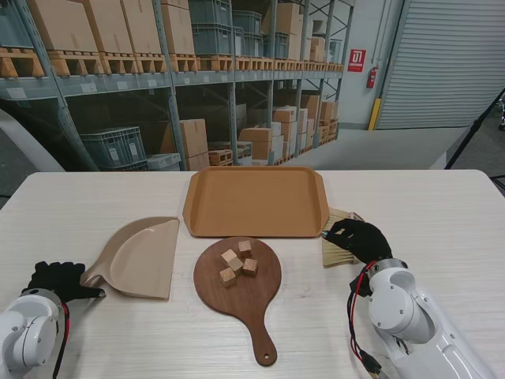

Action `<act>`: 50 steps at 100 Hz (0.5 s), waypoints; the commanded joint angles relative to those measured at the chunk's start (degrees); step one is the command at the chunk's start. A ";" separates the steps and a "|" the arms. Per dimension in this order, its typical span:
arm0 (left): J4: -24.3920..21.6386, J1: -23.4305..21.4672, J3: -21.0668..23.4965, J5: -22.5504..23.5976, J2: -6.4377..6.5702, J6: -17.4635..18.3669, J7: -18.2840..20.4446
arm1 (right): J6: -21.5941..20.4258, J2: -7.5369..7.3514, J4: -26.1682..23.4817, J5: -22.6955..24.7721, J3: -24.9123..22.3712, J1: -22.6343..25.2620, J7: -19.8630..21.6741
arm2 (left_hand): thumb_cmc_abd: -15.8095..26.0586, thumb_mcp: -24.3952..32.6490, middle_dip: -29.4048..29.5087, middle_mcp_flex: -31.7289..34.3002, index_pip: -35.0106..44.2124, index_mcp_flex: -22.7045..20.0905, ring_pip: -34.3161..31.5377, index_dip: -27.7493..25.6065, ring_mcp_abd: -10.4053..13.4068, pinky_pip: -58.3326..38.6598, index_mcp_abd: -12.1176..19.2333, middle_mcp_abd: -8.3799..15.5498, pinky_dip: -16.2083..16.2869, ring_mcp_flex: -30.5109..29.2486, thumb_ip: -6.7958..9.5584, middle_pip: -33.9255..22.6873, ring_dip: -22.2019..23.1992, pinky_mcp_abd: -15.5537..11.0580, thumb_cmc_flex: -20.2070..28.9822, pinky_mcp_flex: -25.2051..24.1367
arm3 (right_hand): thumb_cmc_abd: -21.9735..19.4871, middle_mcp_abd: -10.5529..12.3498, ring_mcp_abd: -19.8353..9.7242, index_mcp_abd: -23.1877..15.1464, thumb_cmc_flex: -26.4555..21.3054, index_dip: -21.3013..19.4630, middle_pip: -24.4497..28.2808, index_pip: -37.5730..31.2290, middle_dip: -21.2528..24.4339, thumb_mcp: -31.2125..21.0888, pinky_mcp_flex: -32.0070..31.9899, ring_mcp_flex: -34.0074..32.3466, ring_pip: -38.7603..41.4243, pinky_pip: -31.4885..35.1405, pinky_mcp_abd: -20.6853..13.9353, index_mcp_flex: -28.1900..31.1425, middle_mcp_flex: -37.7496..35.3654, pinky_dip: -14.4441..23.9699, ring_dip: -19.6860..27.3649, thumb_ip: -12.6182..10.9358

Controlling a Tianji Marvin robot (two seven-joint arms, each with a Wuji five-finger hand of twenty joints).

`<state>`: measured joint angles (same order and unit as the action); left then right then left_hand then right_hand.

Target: Sweep wood blocks off a wooden cutting board into a dustpan and pour them into a container

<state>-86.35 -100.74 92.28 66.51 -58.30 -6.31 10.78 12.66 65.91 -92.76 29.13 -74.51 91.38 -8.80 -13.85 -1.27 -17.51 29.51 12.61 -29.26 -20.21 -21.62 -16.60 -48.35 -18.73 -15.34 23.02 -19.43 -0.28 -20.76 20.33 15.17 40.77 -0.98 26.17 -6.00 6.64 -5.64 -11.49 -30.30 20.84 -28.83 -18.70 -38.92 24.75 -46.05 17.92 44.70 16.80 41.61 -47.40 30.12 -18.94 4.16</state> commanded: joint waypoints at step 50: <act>2.65 1.62 -2.90 -6.56 -1.85 -5.63 -6.98 | 0.70 0.19 -0.45 -0.58 0.32 0.53 1.21 | 7.82 0.46 -17.00 29.21 39.84 -14.26 -21.57 -13.75 3.81 -14.91 7.39 5.60 9.68 -24.85 -1.01 -23.64 10.48 4.29 14.09 11.98 | -1.40 -0.21 0.35 0.23 -1.11 0.21 1.40 -0.71 -0.97 1.20 0.26 -1.25 1.42 0.45 2.23 1.10 -1.37 1.49 -0.81 -1.48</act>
<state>-83.68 -99.19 89.63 60.31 -59.62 -11.41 3.17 13.19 65.92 -92.95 28.61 -74.36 91.39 -8.39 -8.64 -1.05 -32.17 55.97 48.76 -41.70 -38.69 -33.37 -15.79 -60.70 -13.52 -11.27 30.00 -39.99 -0.13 -40.42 29.19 17.82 50.86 10.13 25.77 -6.00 6.66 -5.60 -12.05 -30.30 20.93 -28.84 -18.73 -38.85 24.83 -46.05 17.99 44.70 16.80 41.61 -47.40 30.13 -18.95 4.10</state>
